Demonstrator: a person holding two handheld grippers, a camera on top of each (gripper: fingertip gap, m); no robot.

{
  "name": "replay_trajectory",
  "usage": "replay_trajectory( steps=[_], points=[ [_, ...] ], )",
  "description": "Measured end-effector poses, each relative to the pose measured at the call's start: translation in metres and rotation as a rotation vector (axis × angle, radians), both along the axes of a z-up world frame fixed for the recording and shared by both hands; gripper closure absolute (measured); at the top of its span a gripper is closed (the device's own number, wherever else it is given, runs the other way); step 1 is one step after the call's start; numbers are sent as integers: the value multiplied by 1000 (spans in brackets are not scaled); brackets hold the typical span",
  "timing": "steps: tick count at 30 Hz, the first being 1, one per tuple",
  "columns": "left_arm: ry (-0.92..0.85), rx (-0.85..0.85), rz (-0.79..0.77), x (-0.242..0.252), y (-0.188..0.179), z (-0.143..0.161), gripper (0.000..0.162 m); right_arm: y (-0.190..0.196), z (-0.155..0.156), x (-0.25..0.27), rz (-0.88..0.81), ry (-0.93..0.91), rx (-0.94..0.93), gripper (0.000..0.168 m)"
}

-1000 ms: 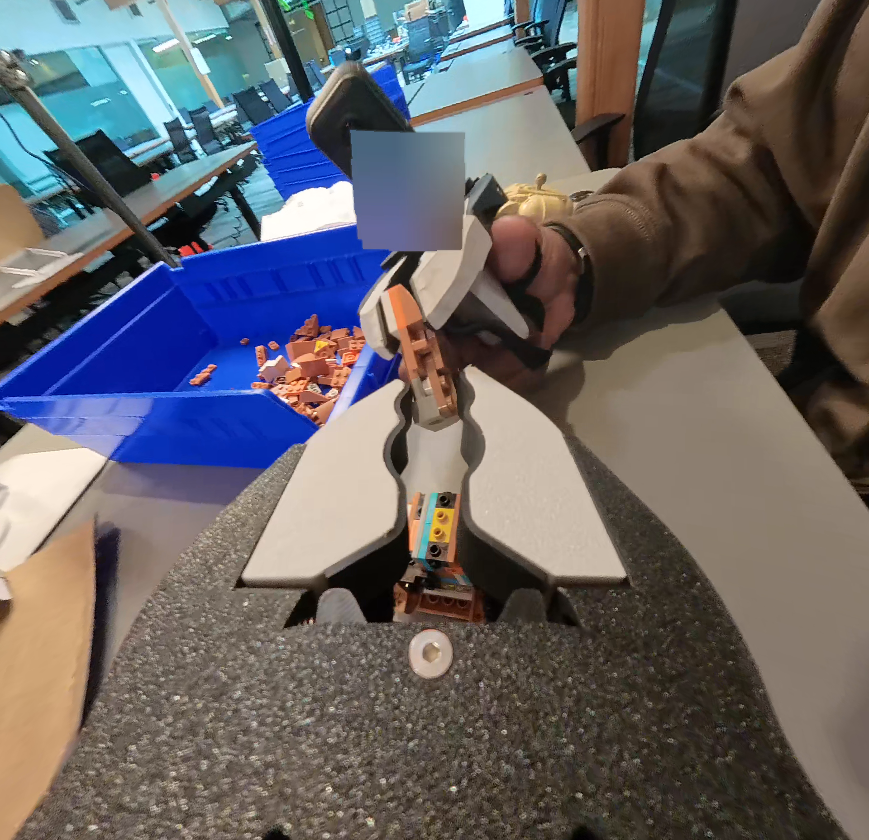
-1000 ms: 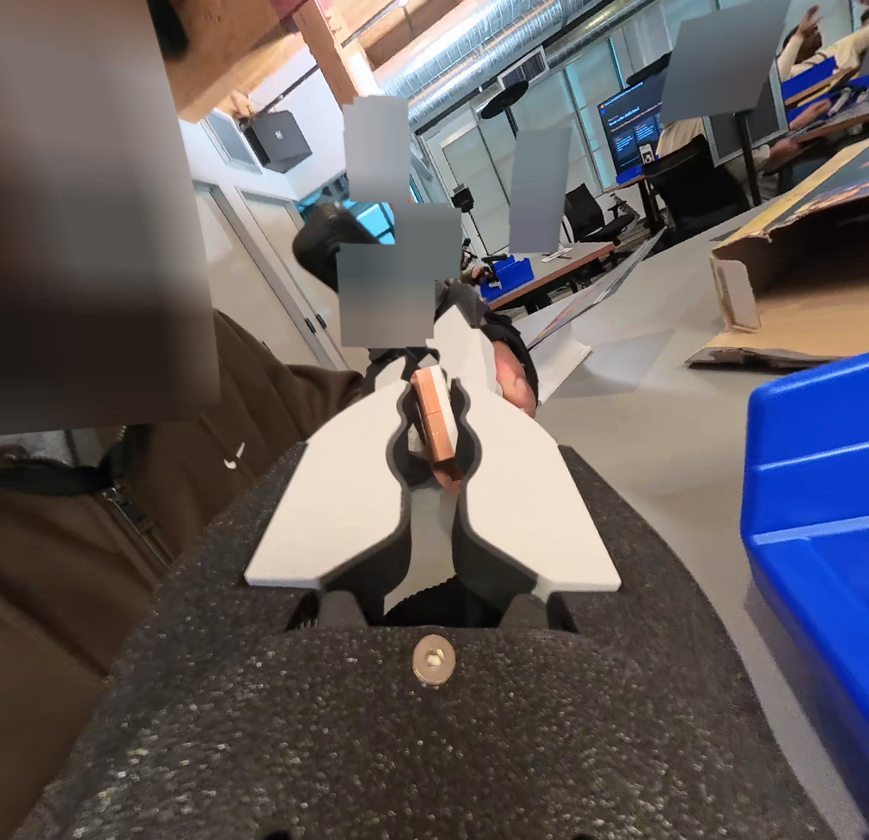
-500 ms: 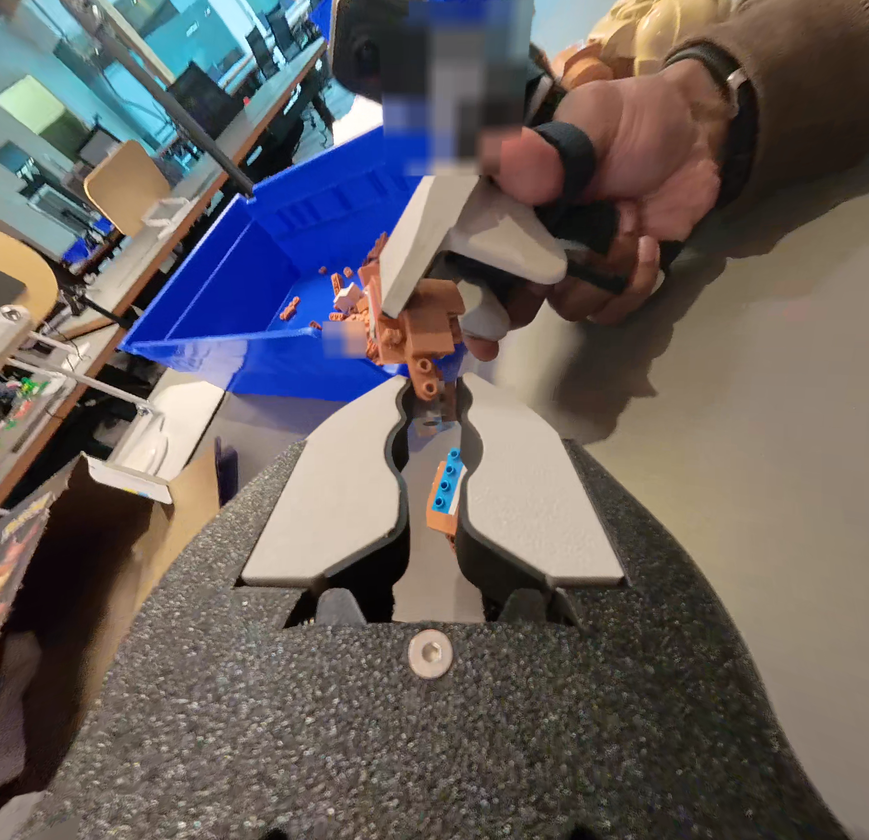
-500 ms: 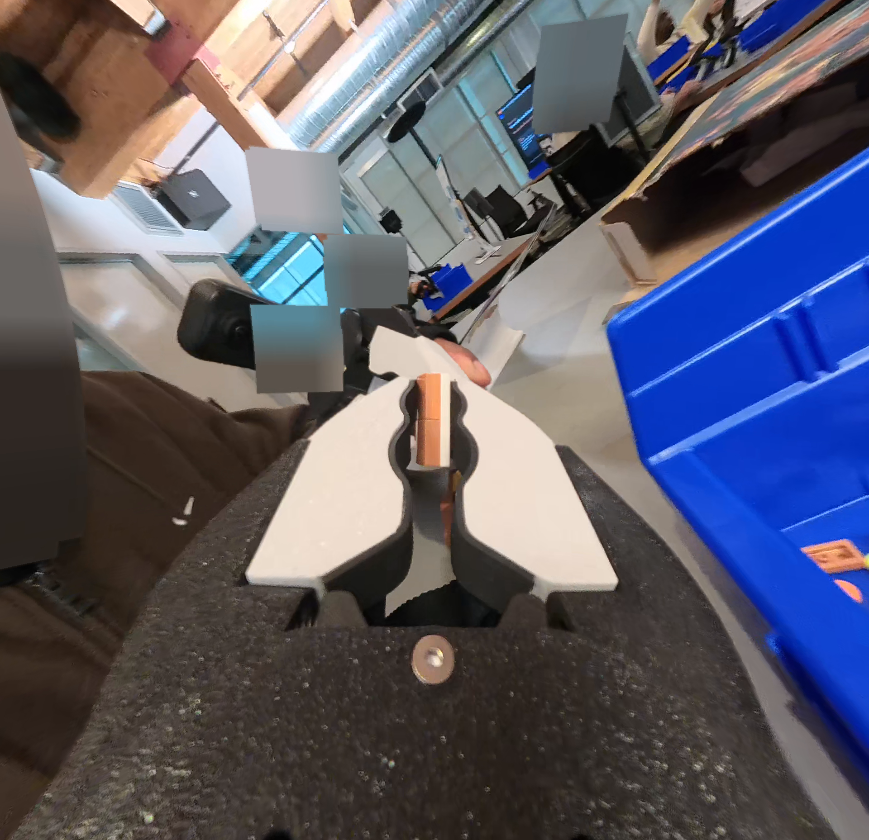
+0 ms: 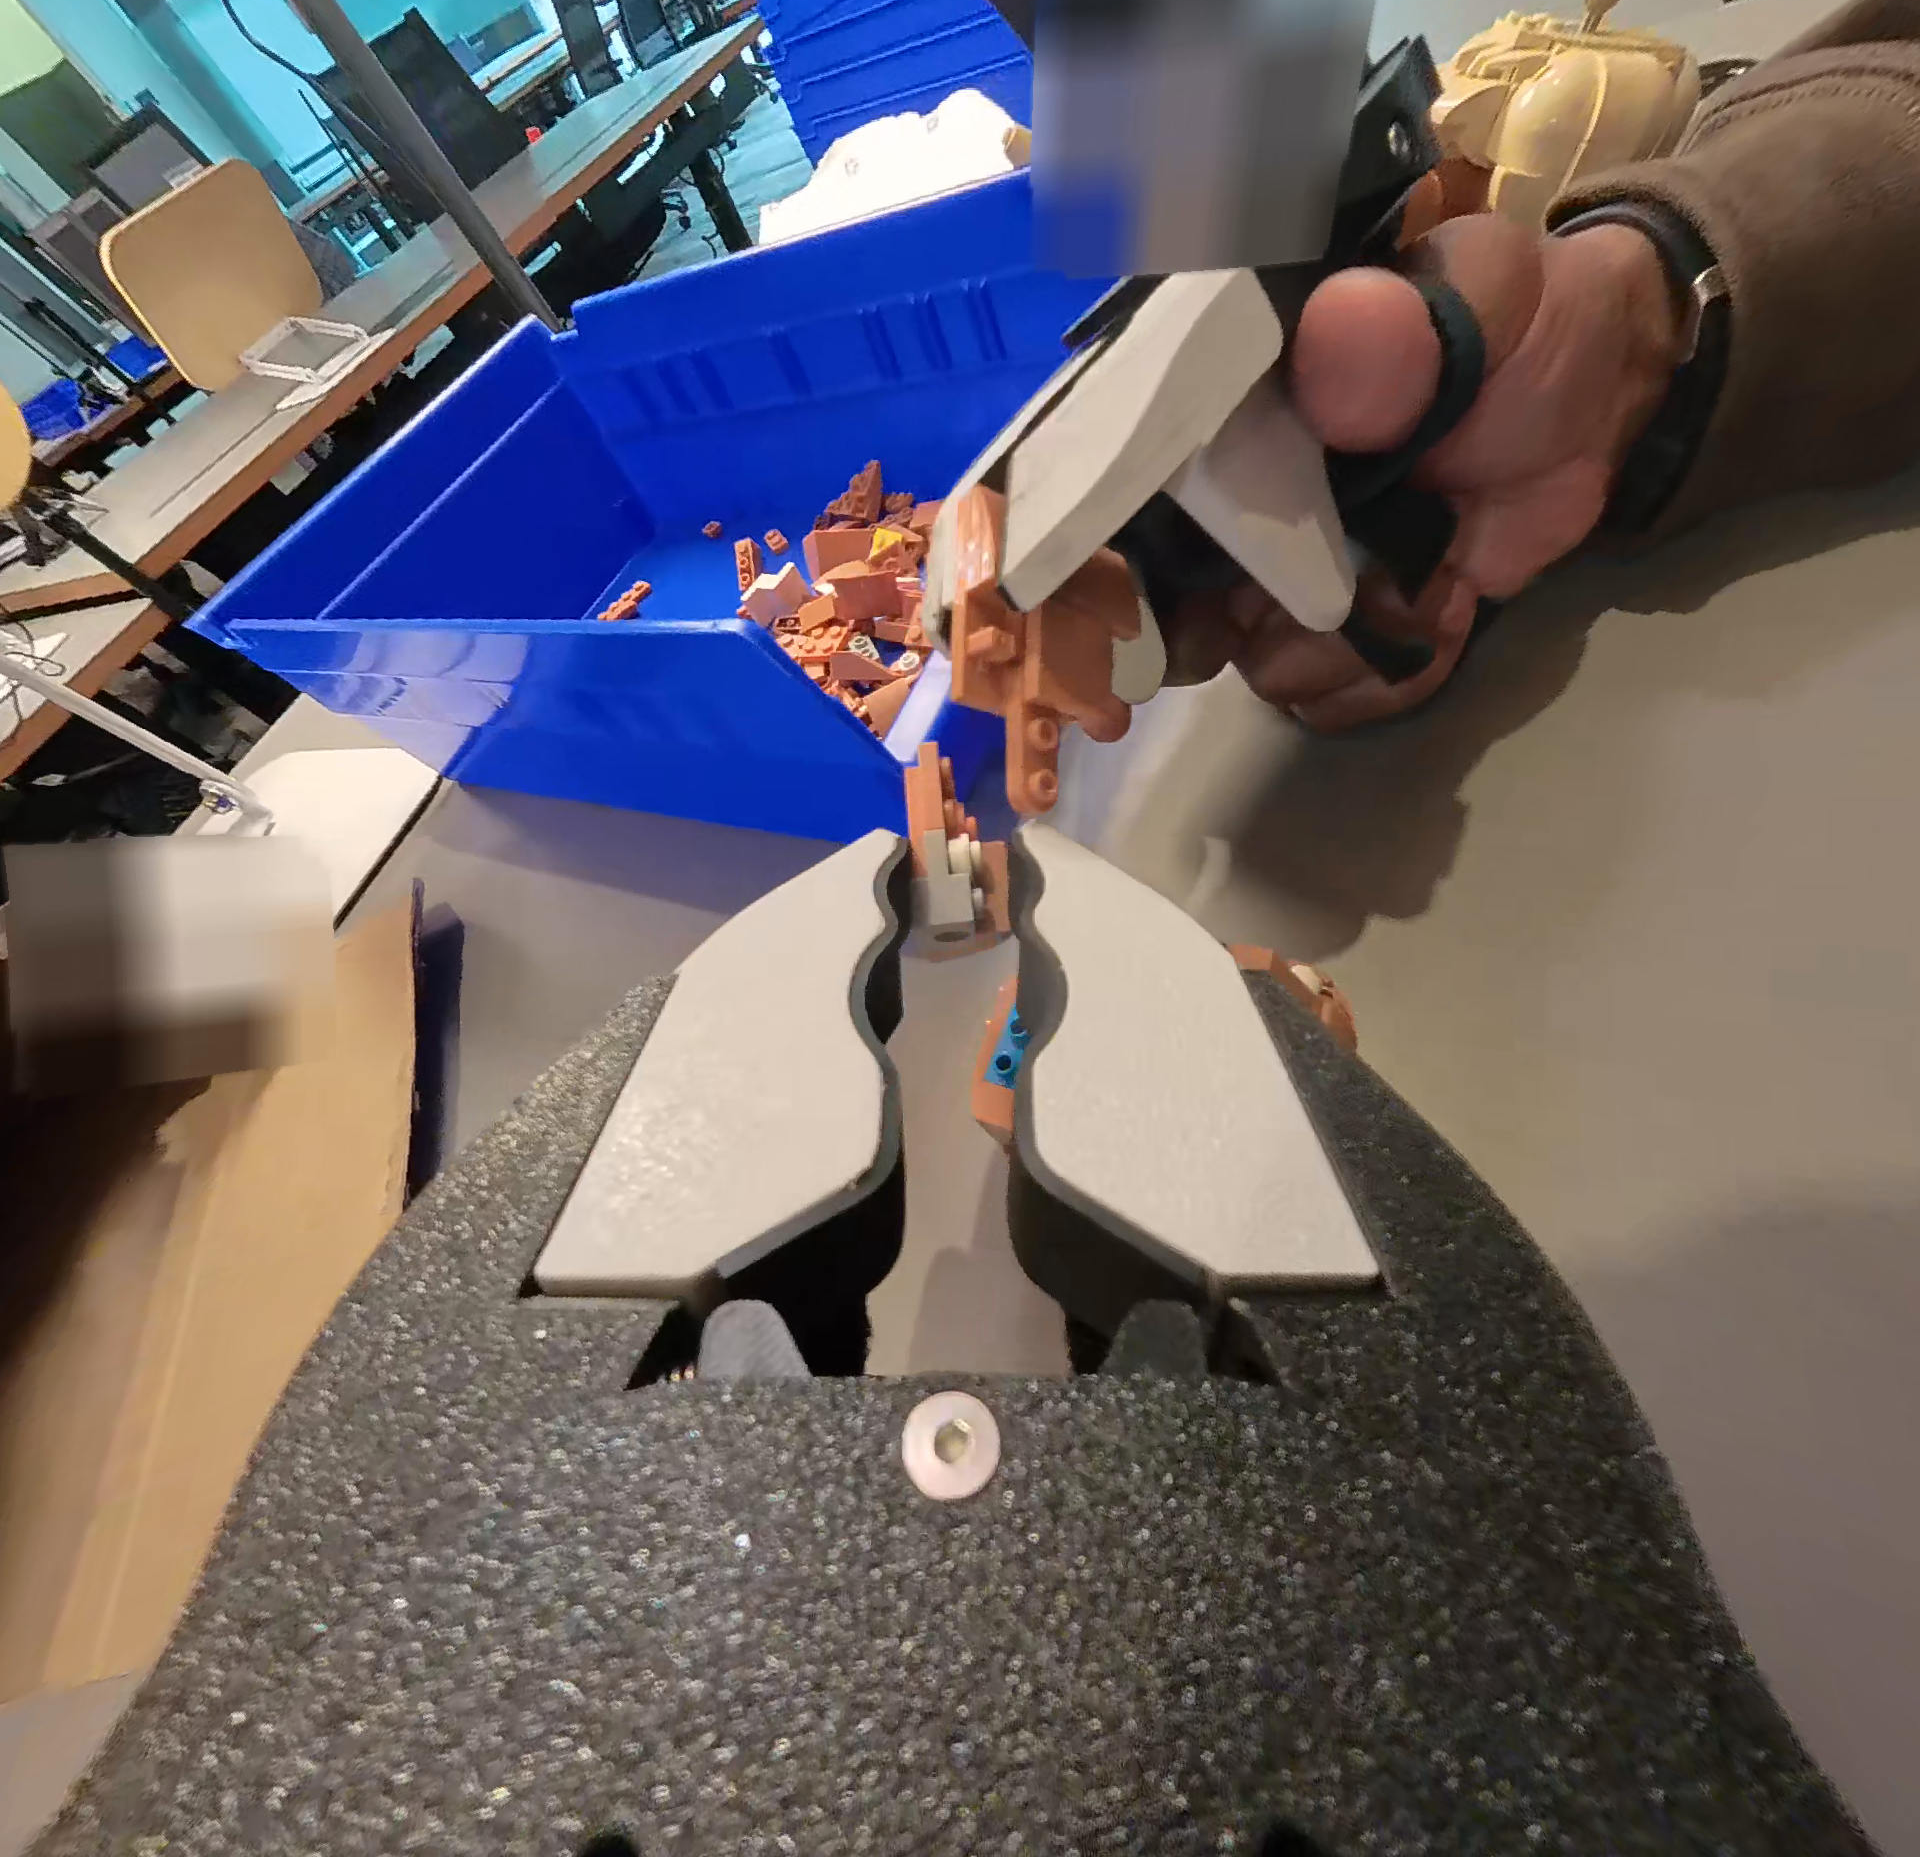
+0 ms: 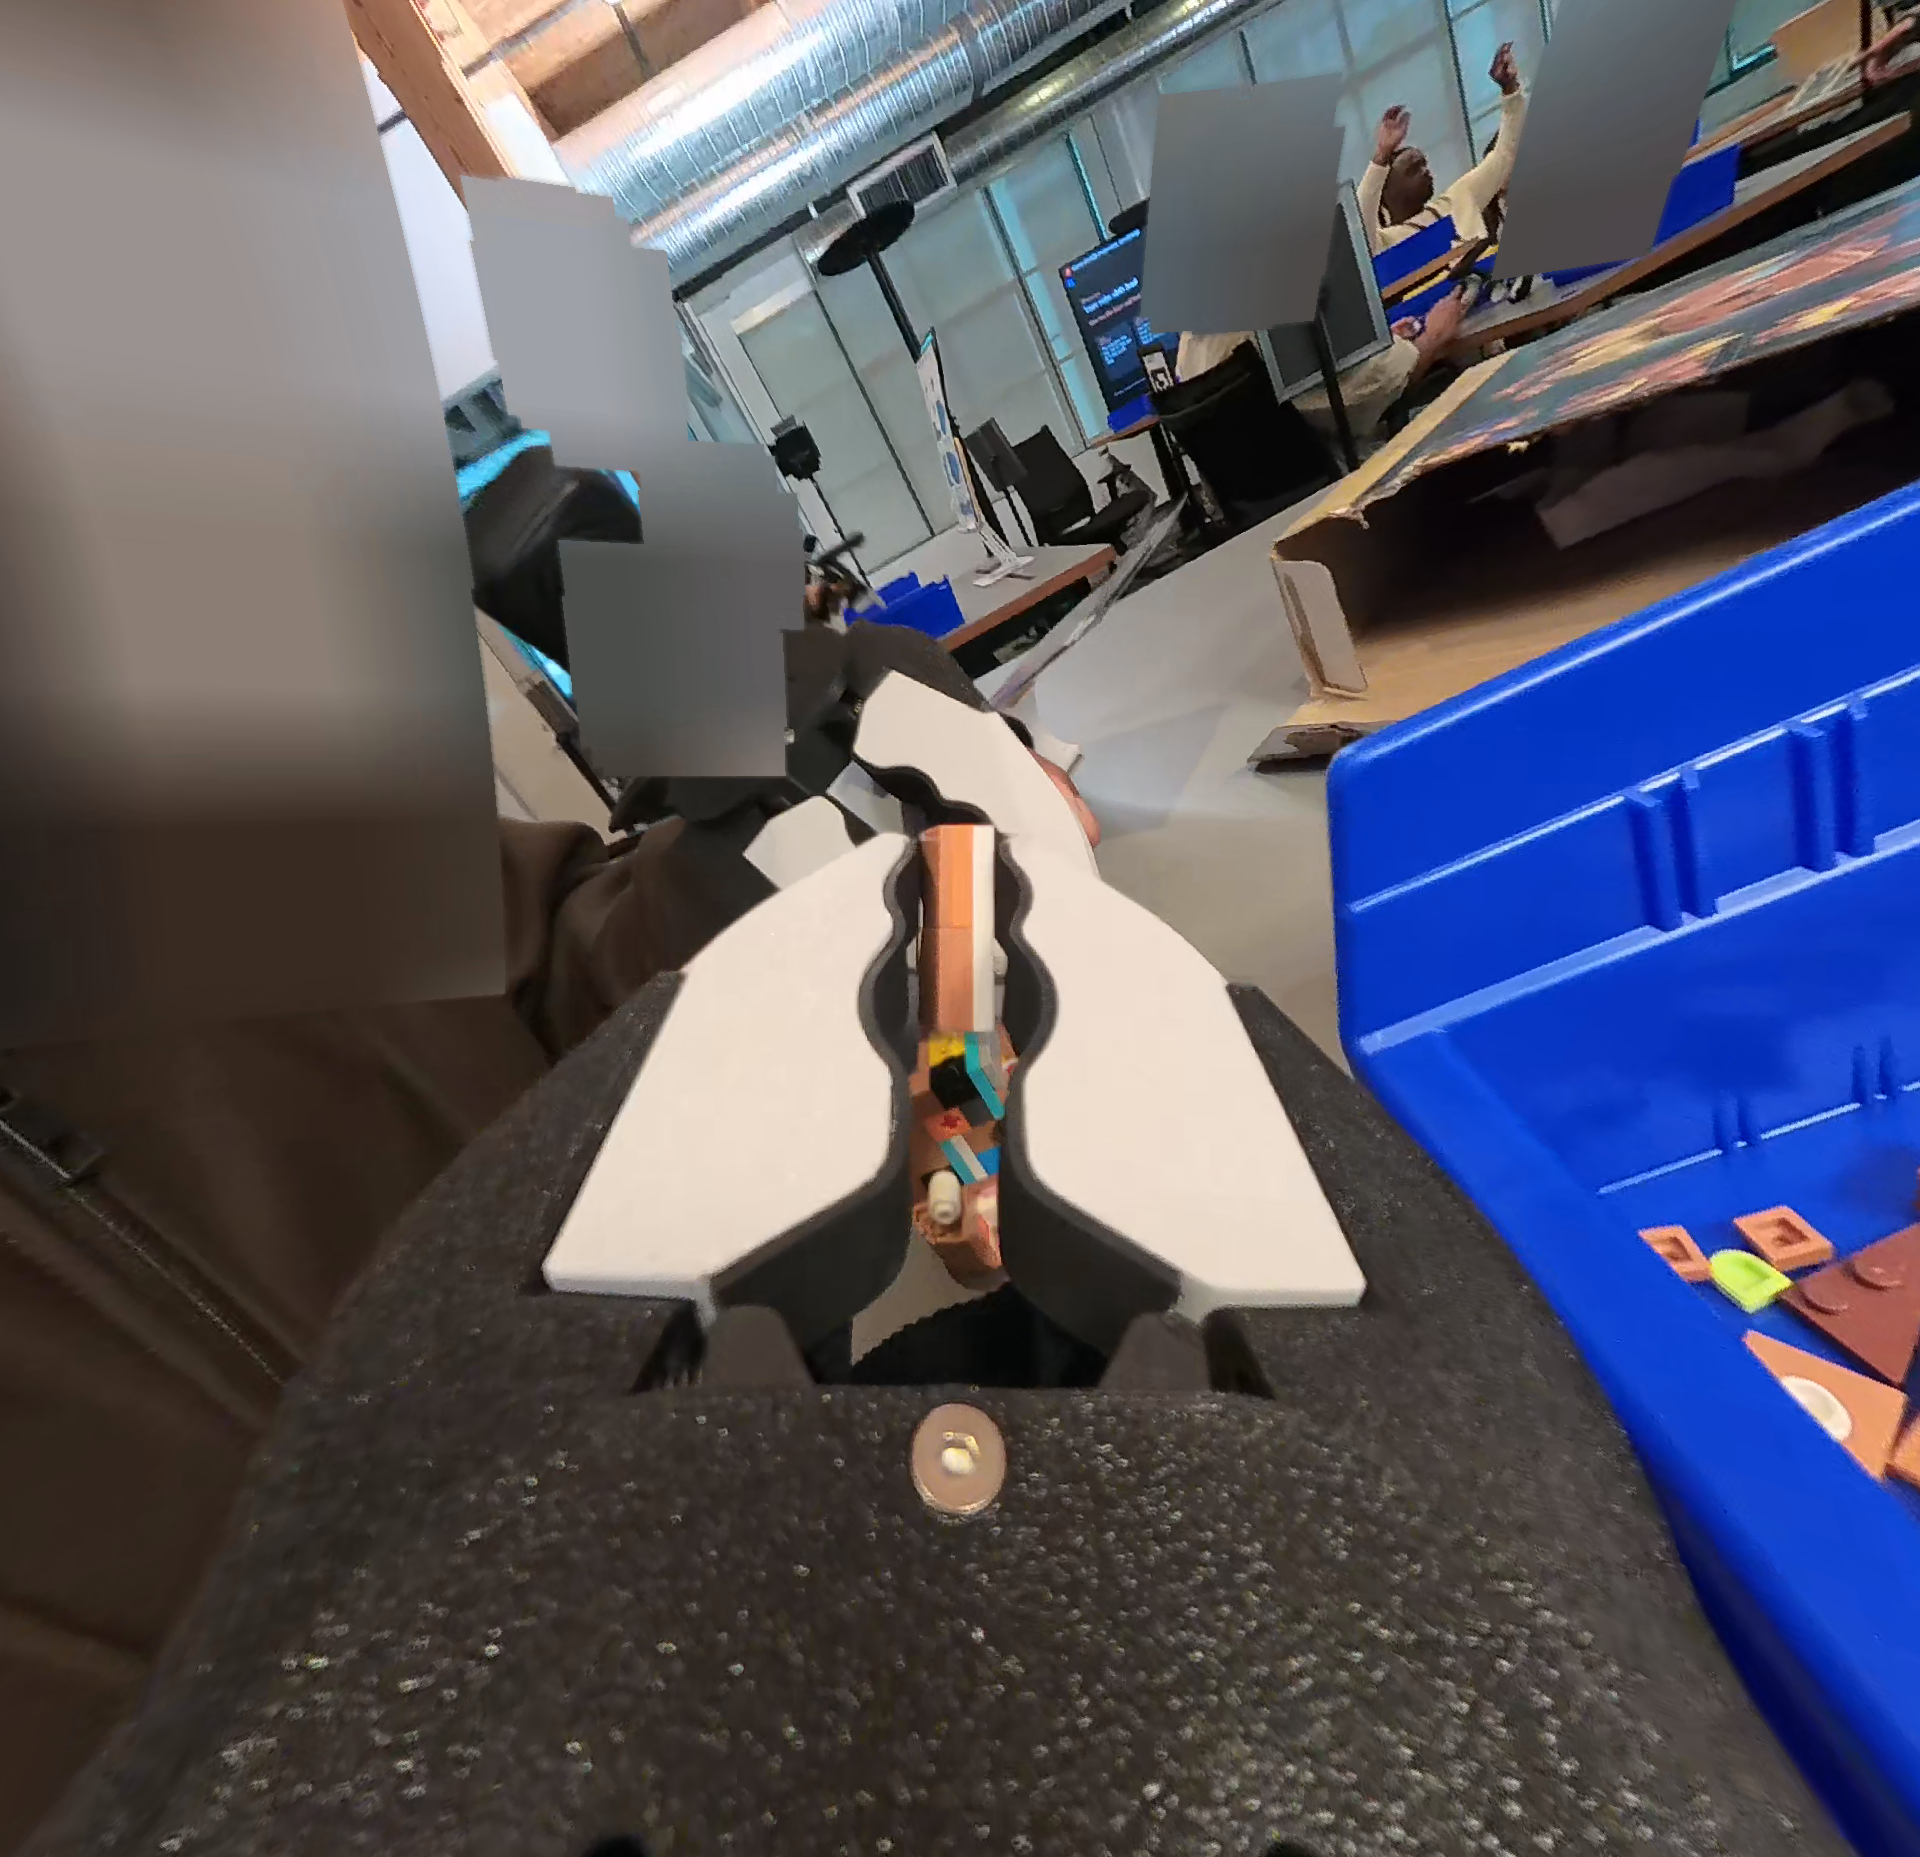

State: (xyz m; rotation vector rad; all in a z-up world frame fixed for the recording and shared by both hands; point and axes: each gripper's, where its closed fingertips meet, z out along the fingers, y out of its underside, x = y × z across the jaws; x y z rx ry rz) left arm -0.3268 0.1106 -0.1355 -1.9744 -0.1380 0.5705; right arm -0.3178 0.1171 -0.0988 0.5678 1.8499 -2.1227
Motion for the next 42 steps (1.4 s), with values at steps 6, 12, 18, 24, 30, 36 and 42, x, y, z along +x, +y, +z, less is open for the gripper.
replay_trajectory(
  steps=[6, 12, 18, 24, 30, 36, 42],
  points=[
    [-107, -32, 2, 1, -2, -11, 145, 7, -16, -5, -59, 67, 170, 156],
    [-330, 79, 34, -5, -11, -12, 145, 10, -41, -12, -90, 78, 363, 156],
    [-586, 287, -6, -5, -16, 2, 145, 9, -50, -5, -19, 27, 401, 156],
    [-451, 45, 115, -16, -28, -24, 144, 14, -34, -9, 28, -153, 219, 156],
    [-569, -52, 168, -16, -34, -51, 144, 14, -24, -10, 57, -230, 115, 156],
    [-618, -13, 153, -17, -34, -49, 137, 13, -18, -10, 72, -243, 65, 156],
    [-503, 254, -37, -2, -13, 12, 132, 9, -3, -6, 109, -263, -56, 157]
  ],
)
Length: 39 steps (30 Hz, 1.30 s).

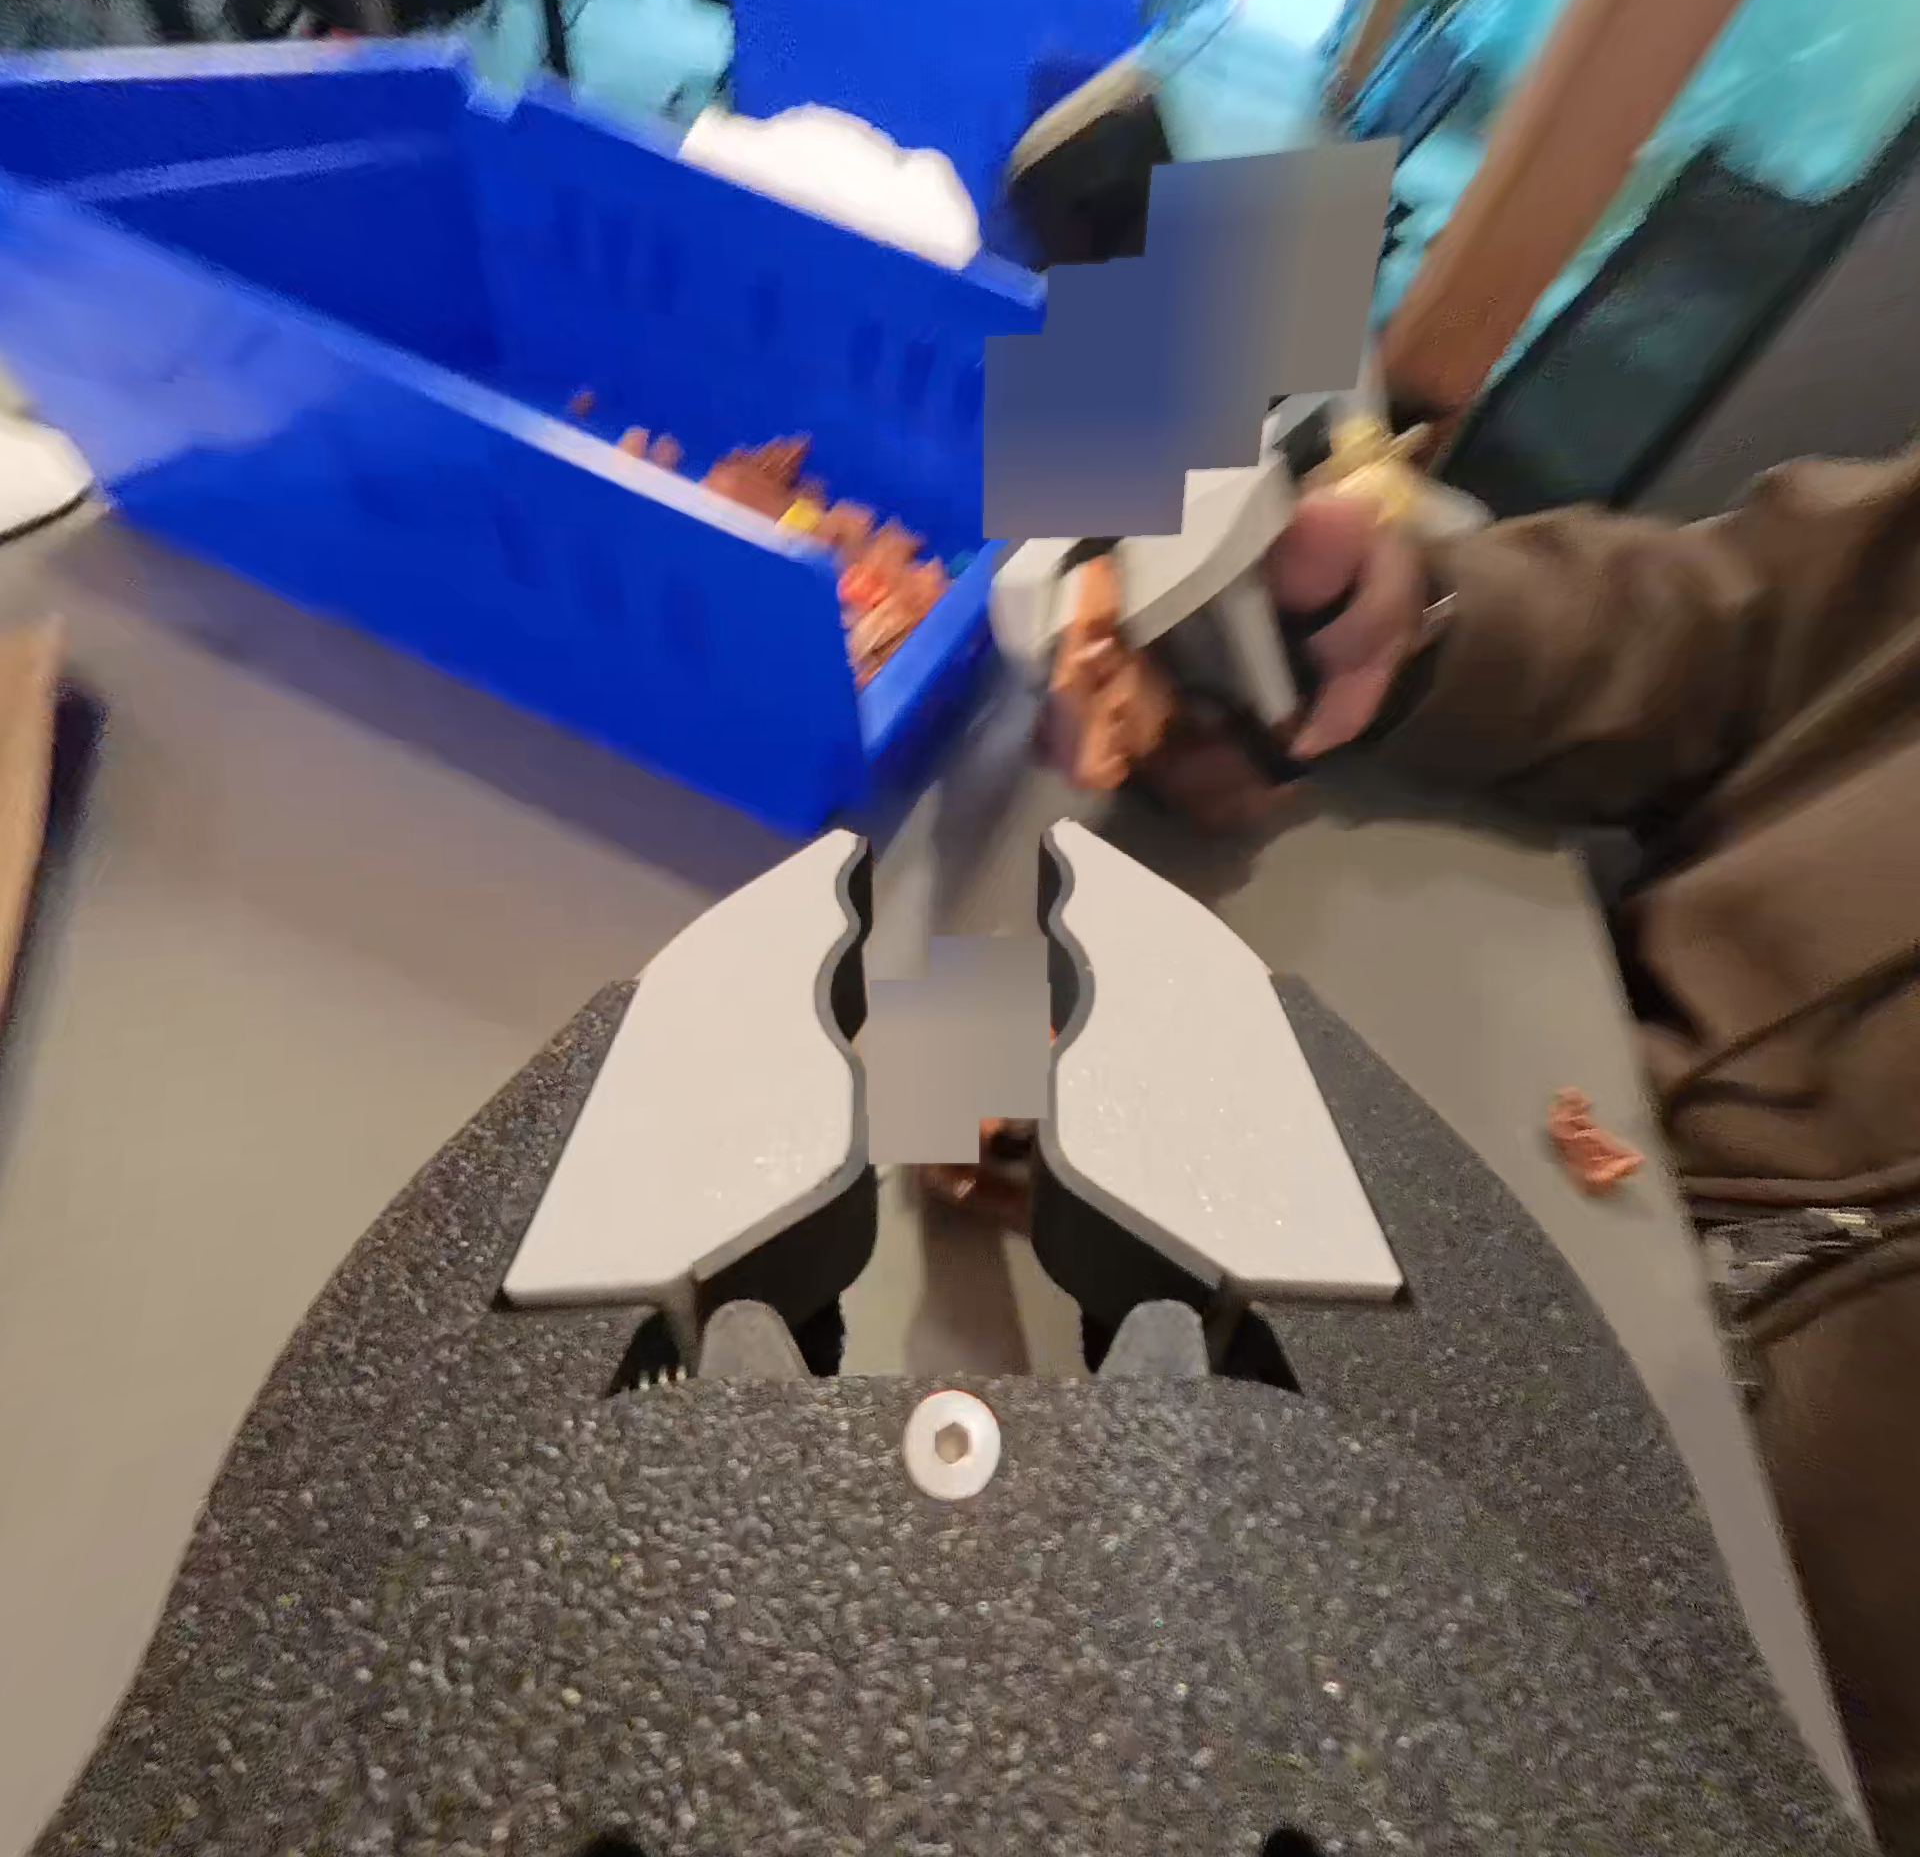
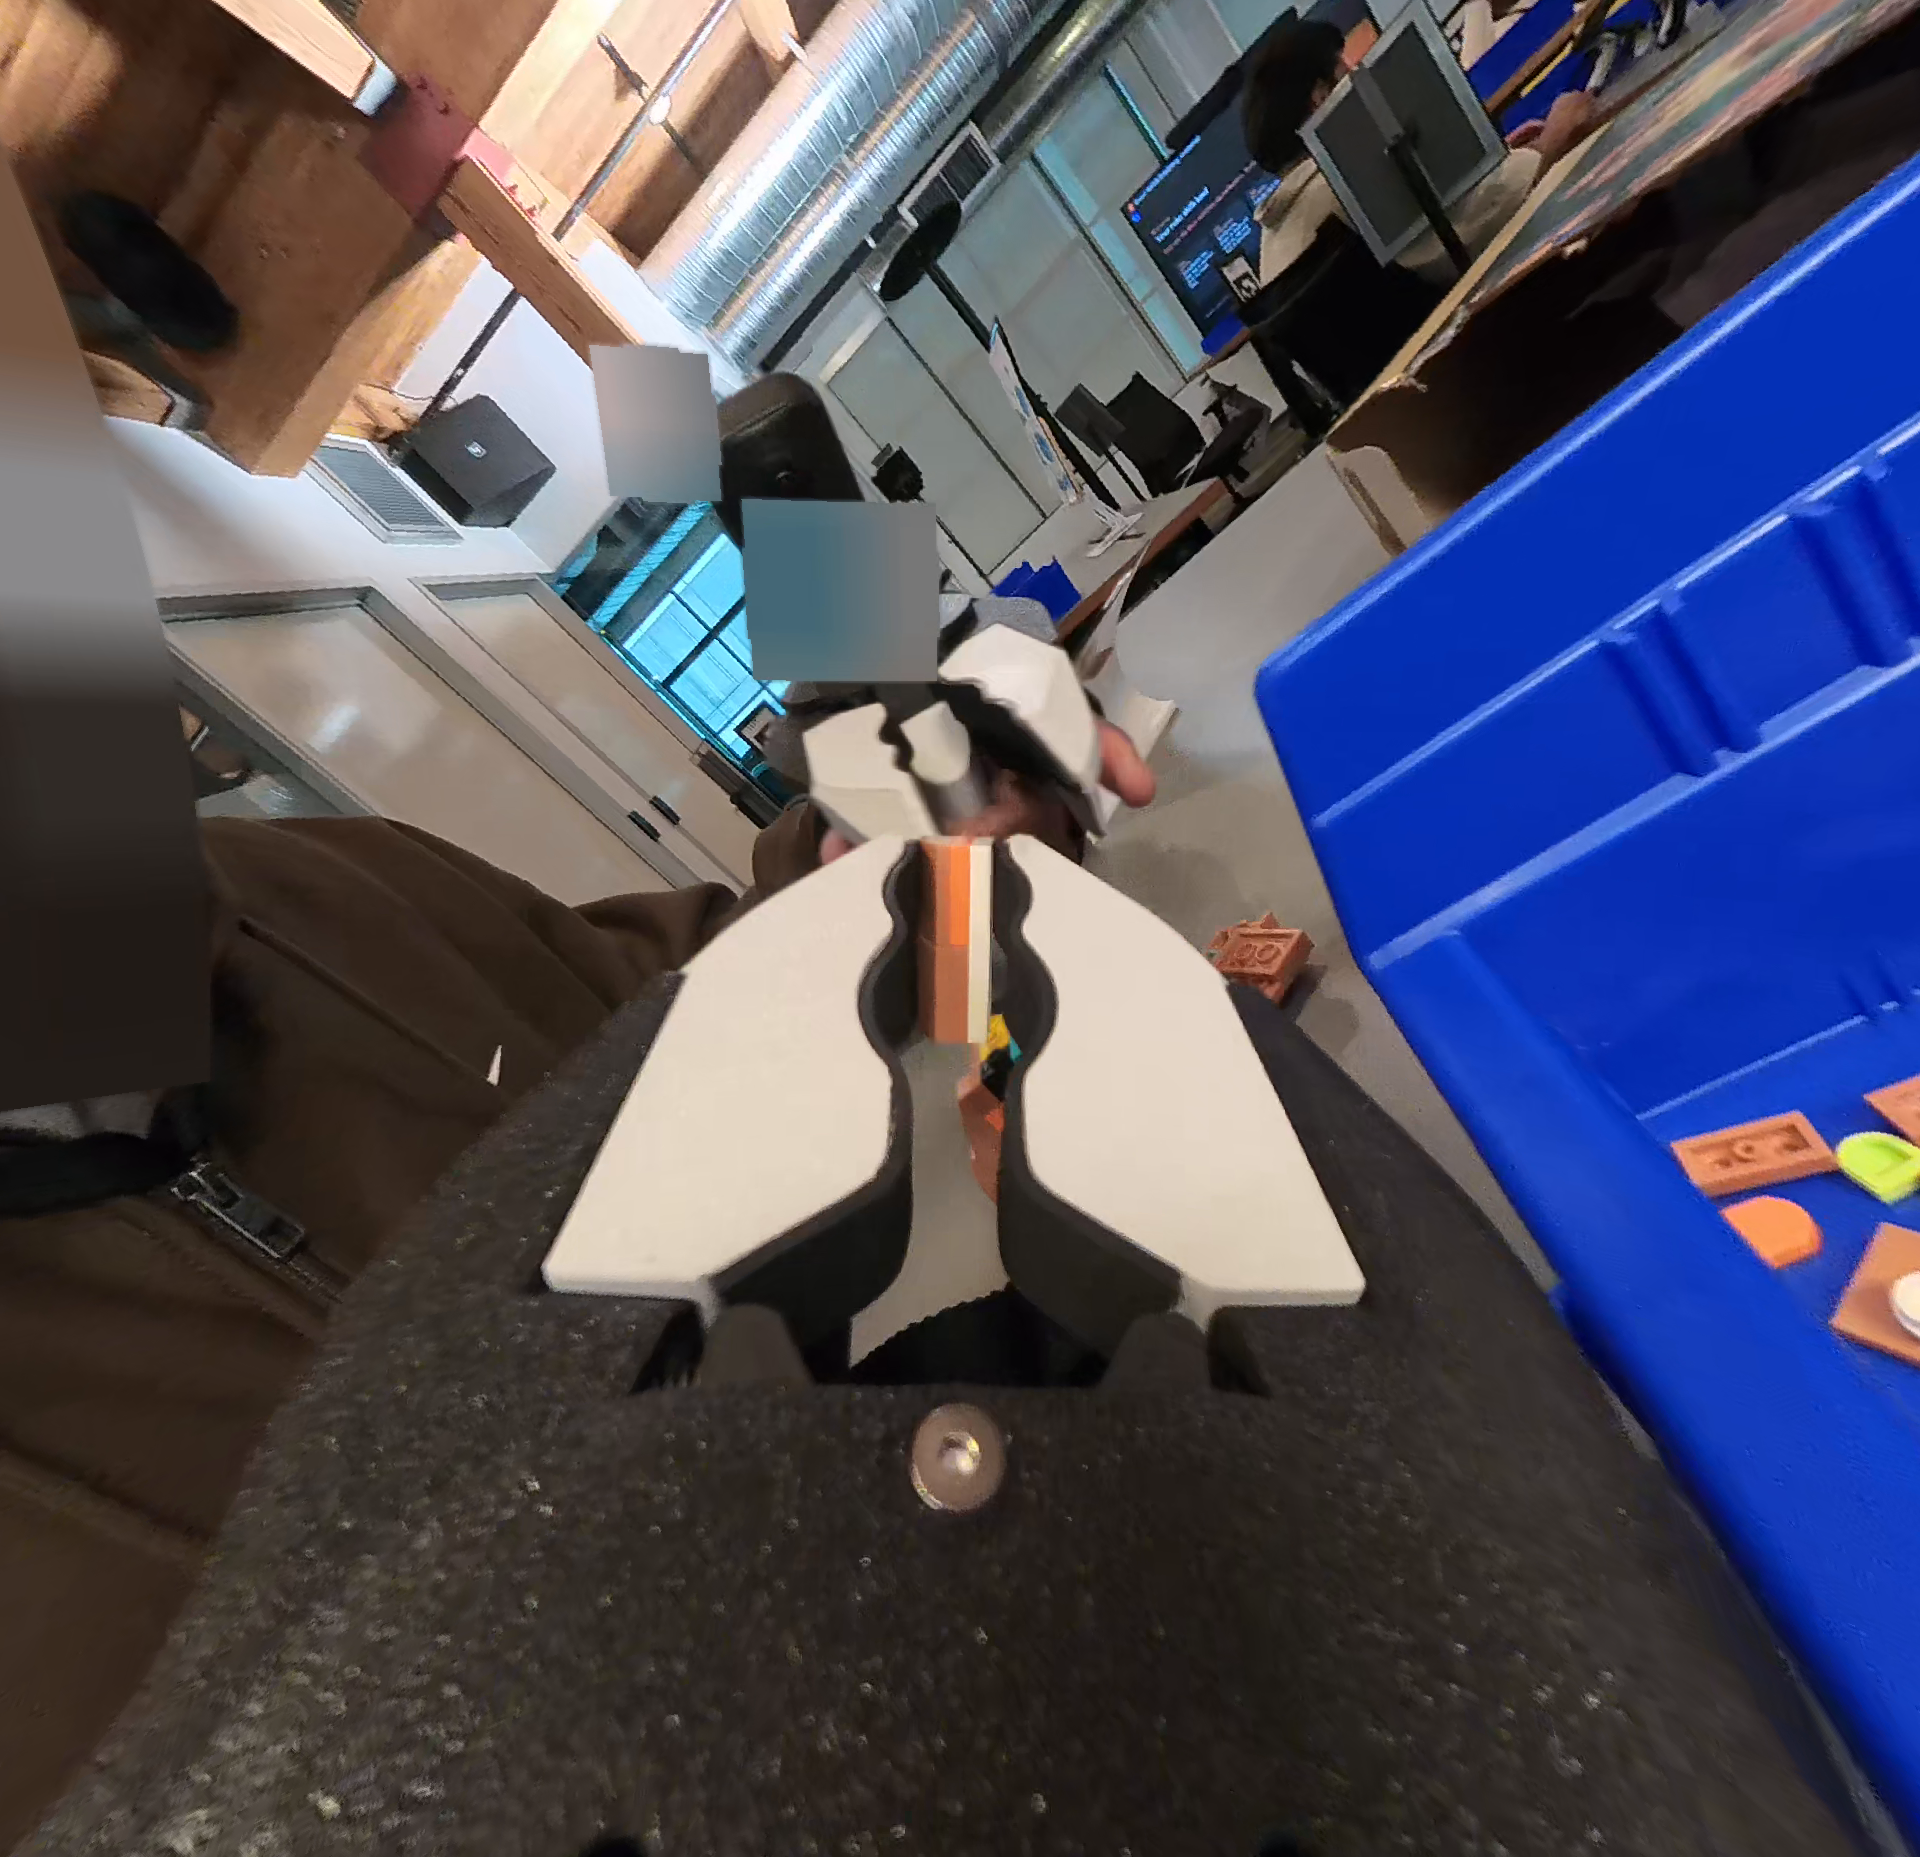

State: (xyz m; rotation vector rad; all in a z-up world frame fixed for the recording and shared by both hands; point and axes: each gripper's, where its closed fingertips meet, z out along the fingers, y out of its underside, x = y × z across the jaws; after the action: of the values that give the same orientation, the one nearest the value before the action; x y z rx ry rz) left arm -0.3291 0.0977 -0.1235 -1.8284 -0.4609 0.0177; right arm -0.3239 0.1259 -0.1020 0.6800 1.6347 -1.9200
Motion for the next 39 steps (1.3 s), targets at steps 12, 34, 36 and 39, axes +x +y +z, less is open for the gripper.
replay_trajectory(
  steps=[12, 34, 36, 39],
  points=[
    [-146, 199, -104, 24, 23, 16, 150, -13, 11, 4, -89, 179, -16, 156],
    [-405, 523, -15, 11, 24, 37, 152, -9, 34, -11, -371, 299, -154, 156],
    [-397, 530, 11, 9, 24, 37, 155, -10, 35, -12, -393, 310, -154, 156],
    [-401, 547, 29, 9, 24, 37, 155, -10, 36, -12, -417, 323, -154, 156]
  ],
)
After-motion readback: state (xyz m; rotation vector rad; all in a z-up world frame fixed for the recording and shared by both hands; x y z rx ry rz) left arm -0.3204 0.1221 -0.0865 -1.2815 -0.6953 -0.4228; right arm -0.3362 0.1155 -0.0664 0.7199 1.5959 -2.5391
